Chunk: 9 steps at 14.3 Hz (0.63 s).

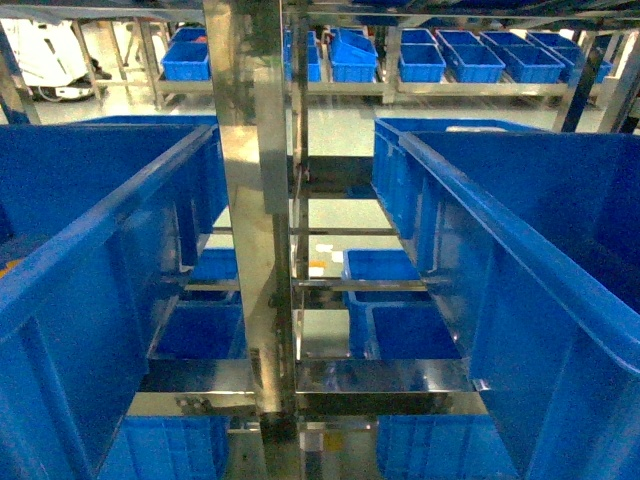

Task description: Sort and place red and yellow blocks in left bins

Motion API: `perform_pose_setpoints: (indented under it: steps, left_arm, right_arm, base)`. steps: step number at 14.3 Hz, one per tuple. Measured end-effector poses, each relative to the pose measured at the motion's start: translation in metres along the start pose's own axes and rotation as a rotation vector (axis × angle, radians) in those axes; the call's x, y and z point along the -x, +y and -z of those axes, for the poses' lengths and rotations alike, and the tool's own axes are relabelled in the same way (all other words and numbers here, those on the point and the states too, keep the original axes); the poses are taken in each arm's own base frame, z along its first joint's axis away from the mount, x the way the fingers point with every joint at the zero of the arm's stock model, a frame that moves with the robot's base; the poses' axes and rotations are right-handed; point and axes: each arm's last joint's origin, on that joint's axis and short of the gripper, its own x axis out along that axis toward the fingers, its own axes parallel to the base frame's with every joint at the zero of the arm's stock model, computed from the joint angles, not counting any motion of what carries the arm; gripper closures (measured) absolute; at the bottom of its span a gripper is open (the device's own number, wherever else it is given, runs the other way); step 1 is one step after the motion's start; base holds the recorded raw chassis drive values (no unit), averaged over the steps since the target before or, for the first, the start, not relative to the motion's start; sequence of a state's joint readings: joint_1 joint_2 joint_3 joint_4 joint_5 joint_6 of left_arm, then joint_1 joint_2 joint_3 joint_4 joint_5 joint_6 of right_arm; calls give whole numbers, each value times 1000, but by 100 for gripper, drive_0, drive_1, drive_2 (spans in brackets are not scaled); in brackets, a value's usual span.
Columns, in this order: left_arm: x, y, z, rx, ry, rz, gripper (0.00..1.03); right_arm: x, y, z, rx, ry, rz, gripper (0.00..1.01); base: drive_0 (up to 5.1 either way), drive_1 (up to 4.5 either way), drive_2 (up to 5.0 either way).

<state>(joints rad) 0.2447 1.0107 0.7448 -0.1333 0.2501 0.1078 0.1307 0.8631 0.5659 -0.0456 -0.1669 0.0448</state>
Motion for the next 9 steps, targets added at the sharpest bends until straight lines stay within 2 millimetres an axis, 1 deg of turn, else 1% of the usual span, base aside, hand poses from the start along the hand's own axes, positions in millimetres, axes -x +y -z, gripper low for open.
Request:
perform_pose_setpoints:
  steps: [9]
  left_arm:
    - [0, 0, 0, 4, 1, -3, 5]
  right_arm:
    - [0, 0, 0, 0, 0, 0, 3]
  base:
    - [0, 0, 0]
